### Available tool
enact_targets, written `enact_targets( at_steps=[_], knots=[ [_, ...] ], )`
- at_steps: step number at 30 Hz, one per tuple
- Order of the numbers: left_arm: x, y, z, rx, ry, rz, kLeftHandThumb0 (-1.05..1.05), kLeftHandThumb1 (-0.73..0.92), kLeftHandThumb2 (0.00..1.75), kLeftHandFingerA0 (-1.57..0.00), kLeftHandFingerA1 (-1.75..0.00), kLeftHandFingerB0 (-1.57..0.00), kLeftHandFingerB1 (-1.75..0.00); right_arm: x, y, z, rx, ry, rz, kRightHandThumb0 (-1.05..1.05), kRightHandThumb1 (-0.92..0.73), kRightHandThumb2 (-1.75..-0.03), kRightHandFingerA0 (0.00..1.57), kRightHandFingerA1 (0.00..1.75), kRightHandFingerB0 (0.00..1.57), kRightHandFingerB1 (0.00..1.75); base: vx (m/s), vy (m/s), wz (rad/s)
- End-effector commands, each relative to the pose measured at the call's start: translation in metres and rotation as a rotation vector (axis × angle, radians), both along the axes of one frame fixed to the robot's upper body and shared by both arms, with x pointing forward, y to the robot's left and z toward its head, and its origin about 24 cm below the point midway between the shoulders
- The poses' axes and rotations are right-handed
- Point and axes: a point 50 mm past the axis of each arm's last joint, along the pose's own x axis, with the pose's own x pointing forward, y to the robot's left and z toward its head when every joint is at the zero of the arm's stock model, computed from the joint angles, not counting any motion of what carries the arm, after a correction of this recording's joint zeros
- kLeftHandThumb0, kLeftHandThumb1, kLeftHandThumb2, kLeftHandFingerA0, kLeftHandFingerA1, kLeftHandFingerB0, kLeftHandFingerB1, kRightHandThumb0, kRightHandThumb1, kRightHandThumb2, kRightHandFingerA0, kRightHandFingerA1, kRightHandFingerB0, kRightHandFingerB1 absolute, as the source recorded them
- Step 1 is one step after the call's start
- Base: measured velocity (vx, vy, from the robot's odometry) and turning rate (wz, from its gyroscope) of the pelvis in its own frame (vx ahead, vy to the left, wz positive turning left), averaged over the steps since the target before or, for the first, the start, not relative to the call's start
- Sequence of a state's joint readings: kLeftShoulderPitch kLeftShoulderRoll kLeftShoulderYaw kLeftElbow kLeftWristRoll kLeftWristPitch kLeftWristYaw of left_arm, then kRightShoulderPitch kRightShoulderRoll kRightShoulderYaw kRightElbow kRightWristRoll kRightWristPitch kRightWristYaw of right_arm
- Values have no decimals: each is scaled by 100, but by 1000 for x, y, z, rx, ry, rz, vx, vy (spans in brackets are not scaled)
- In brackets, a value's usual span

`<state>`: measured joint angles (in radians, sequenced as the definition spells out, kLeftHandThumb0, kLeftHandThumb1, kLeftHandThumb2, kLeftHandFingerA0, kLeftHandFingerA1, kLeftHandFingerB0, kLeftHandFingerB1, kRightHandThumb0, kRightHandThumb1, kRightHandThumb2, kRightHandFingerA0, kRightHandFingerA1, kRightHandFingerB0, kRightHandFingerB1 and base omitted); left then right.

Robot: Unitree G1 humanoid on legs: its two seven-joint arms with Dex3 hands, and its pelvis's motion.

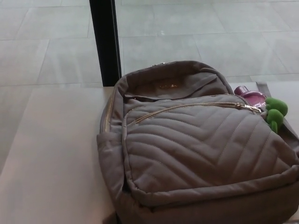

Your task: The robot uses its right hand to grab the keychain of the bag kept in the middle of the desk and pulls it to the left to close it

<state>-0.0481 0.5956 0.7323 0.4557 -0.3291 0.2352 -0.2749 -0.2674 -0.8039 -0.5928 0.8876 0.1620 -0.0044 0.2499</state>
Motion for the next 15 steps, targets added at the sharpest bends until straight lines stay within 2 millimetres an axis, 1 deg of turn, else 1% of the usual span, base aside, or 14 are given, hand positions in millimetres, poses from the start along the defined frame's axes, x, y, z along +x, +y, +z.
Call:
enact_targets(
  at_steps=[1,2,3,4,5,7,8,9,10,11,12,13,14,15],
  knots=[
    [3,13,35,45,-66,79,-45,54,59,-59,-71,-49,-59,4,-8,41,-13,-188,-75,-78,-44,-54,47,90,33,76,0,0,0],
    [4,13,35,45,-66,80,-45,54,59,-59,-71,-49,-59,4,-8,41,-13,-188,-75,-78,-44,-54,47,90,33,76,0,0,0],
    [-4,14,17,-8,-44,110,-42,53,65,-59,-75,-51,-66,-2,-5,25,10,-140,-59,-76,-40,-77,40,80,26,67,0,0,0],
    [-8,14,12,-29,-39,121,-42,53,65,-59,-75,-51,-66,-4,-5,21,20,-125,-57,-76,-40,-77,40,80,26,67,0,0,0],
    [-13,15,6,-55,-27,143,-35,38,92,-54,-75,-40,-66,-6,-5,14,9,-92,-60,-61,-39,-77,30,72,19,59,0,0,0],
    [-23,16,-2,-92,-9,177,-35,38,92,-54,-75,-40,-66,-10,-5,3,-6,-42,-61,-61,-39,-77,30,72,19,59,0,0,0],
    [-26,19,-5,-89,3,200,-36,54,66,-55,-74,-46,-63,-9,-6,4,5,-50,-62,-56,-51,-56,33,73,19,53,0,0,0],
    [-27,22,-4,-94,1,225,-36,53,67,-54,-74,-46,-63,-5,-6,10,20,-67,-76,-56,-51,-56,30,77,21,57,0,0,0],
    [-27,24,-1,-73,-1,221,-37,54,70,-56,-76,-49,-65,1,-8,20,26,-105,-84,-71,-46,-54,31,90,23,72,0,0,0],
    [-30,26,0,-63,-1,225,-37,54,70,-56,-76,-49,-65,6,-7,24,31,-120,-83,-71,-46,-54,31,90,23,72,0,0,0],
    [-31,28,4,-44,1,221,-40,39,92,-54,-74,-46,-68,16,-3,40,3,-158,-77,-98,-41,-80,45,101,36,82,0,0,0],
    [-32,30,6,-26,6,210,-44,37,90,-55,-74,-45,-67,33,6,60,-43,-212,-31,-80,-36,-81,38,84,32,71,0,0,0],
    [-32,30,7,-19,7,205,-44,37,90,-55,-74,-45,-67,37,8,66,-57,-224,-20,-80,-36,-81,38,84,32,71,0,0,0],
    [-30,29,7,-35,5,207,-41,52,64,-55,-72,-51,-63,44,14,76,-83,-232,9,-79,-50,-55,36,87,30,71,0,0,0]
  ],
)
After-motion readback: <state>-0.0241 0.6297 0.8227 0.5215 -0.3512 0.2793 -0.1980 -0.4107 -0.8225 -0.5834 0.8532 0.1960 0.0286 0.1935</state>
